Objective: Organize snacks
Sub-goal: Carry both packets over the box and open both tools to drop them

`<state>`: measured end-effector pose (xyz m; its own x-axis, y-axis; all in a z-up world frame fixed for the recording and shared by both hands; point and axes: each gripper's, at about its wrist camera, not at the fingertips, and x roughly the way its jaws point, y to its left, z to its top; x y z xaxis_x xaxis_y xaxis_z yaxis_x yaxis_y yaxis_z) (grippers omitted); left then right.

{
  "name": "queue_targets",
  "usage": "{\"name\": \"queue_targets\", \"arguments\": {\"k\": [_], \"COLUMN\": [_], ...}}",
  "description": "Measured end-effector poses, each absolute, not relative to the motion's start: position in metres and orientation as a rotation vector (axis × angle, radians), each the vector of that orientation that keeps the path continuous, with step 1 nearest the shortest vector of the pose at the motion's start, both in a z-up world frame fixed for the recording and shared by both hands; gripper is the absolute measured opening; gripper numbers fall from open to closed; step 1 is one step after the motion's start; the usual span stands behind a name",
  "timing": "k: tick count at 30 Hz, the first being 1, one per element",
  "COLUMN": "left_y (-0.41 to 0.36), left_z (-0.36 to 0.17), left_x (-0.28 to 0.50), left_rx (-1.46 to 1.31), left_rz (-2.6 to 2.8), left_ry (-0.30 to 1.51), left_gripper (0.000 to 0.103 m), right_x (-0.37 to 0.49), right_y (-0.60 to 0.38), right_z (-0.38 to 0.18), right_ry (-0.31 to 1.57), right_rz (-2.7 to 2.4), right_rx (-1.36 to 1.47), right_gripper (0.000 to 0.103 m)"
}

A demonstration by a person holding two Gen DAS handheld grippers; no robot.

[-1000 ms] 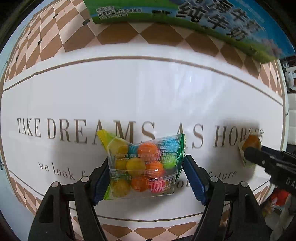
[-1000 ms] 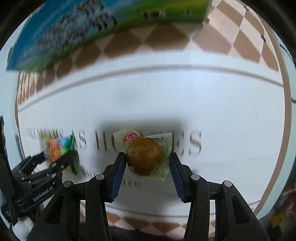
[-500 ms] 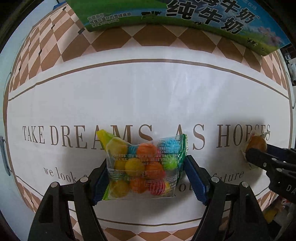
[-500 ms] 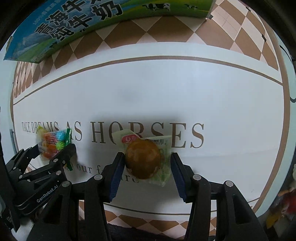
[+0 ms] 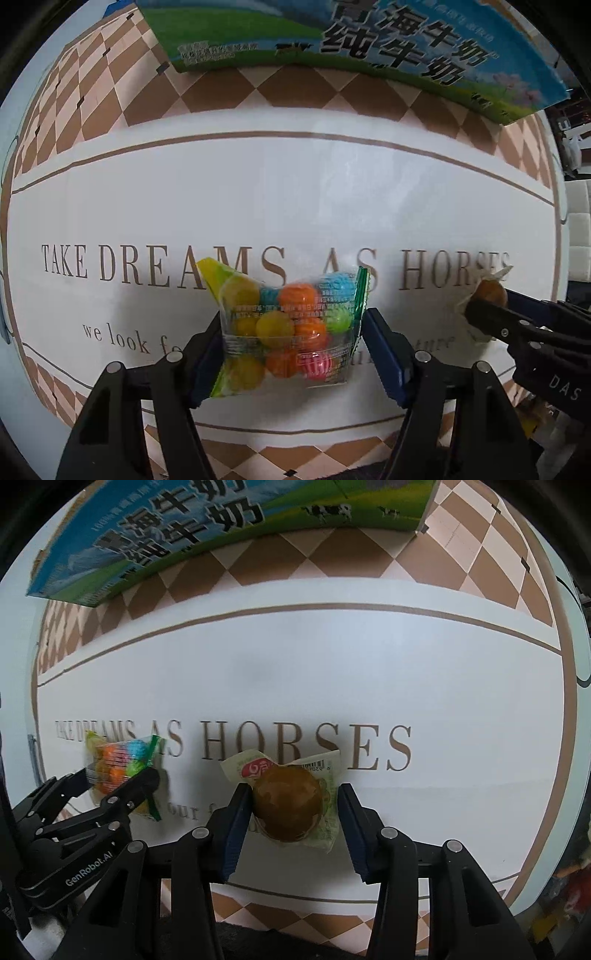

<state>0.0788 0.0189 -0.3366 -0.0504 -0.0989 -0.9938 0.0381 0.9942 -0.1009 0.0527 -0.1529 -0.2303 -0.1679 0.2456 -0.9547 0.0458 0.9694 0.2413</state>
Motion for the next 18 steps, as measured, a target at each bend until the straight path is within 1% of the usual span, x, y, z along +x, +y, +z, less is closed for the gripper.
{"name": "queue_targets", "arguments": {"k": [11, 18], "left_y": [0.009, 0.022], "left_z": [-0.265, -0.222], "left_x": [0.098, 0.132], "left_rx": [-0.105, -0.191], "left_rz": [-0.197, -0.244], "left_ry": [1.537, 1.466], "left_gripper": [0.066, 0.066], "right_x": [0.067, 0.094], "right_y": [-0.157, -0.175], "right_z": [-0.176, -0.121], "right_ry": [1.648, 1.558], "right_rz": [0.245, 0.287], "right_rx": [0.295, 0.380], "right_gripper": [0.050, 0.050]}}
